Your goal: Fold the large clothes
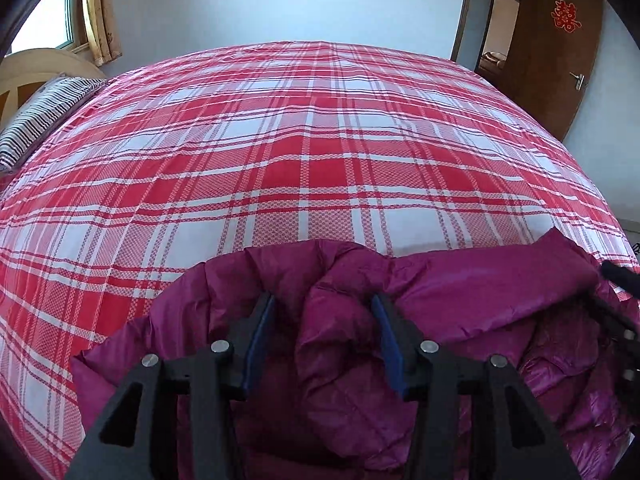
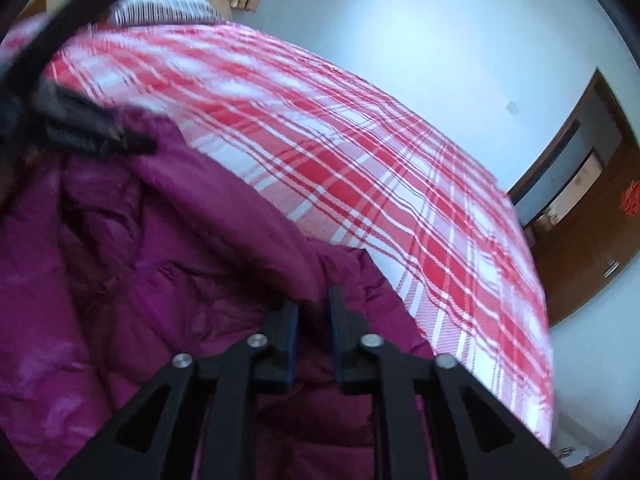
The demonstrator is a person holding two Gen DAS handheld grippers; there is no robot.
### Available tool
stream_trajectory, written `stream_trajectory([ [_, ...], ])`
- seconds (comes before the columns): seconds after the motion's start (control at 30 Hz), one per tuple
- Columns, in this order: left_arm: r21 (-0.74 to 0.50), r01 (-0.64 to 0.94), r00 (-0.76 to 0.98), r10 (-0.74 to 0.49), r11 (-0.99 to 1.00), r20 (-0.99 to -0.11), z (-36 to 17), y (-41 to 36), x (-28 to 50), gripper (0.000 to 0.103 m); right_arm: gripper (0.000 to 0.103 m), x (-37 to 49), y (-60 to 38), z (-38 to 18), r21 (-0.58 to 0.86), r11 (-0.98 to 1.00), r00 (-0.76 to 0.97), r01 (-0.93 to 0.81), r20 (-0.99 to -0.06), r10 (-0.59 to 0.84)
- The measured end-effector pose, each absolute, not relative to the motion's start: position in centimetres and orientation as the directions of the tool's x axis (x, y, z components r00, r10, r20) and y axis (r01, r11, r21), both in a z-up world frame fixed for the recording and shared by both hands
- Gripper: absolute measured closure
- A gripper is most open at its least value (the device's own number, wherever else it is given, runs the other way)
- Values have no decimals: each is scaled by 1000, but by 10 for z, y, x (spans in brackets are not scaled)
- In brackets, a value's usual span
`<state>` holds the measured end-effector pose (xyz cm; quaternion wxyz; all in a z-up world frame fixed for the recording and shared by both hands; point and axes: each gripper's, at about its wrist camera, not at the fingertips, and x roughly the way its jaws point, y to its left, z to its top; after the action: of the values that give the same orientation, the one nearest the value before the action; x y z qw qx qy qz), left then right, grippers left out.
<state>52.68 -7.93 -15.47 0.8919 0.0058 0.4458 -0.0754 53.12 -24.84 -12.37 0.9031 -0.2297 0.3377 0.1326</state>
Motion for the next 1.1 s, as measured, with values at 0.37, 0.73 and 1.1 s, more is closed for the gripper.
stream_trajectory([
  [0.37,-82,144,606,-153,986,-781,-149,-79,517,52,50,582,-249,-86,5,988,695,-152,-710,111],
  [0.73,-14,165,692,-126,986,-711,-127,-110,531,31,50,568,-251,-137,-93,979,640,-181,-767,46],
  [1.1,1,179,608,-110,984,-786,-174,-109,533,27,42,572,-260,-157,-39,988,647,-150,-760,68],
])
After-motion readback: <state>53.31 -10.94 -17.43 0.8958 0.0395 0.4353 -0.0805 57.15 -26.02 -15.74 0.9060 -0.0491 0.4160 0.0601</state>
